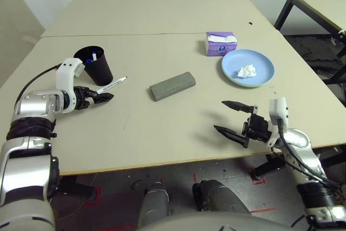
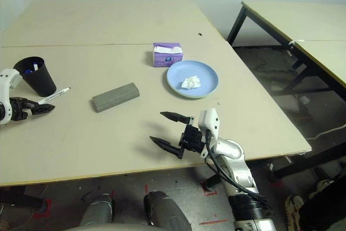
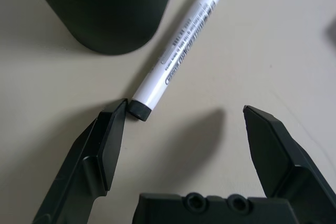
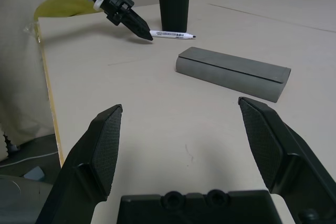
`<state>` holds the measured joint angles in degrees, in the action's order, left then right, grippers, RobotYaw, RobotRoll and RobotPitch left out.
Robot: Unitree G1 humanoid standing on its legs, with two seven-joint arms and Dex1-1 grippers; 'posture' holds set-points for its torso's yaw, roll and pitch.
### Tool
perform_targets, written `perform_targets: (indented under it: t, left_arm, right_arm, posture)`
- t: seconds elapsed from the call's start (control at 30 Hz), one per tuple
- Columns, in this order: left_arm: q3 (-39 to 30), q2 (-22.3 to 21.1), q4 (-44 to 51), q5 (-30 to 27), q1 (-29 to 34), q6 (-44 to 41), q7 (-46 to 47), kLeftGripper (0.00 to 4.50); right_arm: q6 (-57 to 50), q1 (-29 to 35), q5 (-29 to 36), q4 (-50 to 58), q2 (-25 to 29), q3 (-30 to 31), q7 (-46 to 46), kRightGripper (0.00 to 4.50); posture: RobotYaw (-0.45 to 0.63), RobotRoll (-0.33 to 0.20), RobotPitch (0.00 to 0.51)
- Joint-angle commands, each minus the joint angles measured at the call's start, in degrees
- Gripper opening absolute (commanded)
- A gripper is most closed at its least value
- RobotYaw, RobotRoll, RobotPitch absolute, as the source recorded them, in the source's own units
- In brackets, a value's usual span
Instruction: Organize and tidy the items on the table.
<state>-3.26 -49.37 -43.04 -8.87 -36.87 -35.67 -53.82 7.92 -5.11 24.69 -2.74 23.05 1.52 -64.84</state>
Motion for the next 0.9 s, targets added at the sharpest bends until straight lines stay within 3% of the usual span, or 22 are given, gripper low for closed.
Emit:
perform_targets:
  t: [0.03,0.3,0.9]
  left_arm:
    - [2.02,0.22,0.94,1.18,1.45,0.16,-1.84,4.47]
    - [5.07,-1.72,4.6,2.5,4.13,-0.24,-6.87,4.47]
    - [2.33,2.24,1.05,3.8,-2.3,8.51,3.07,4.47]
  right_arm:
    - [0.3,0.3,-0.46,-0.13,0.3,0.56,-0.14,4.5]
    - [0.66,-0.11,-0.79,-0.86,-0.01,0.97,-0.41,4.5]
    - [0.9,1.18,-0.89,-0.01,-0.12,1.58,0.37,4.5]
  posture:
    - [-0.12,0.0,0.072]
    - [-0.12,0.0,0.072]
    - [-0.13,0.0,0.077]
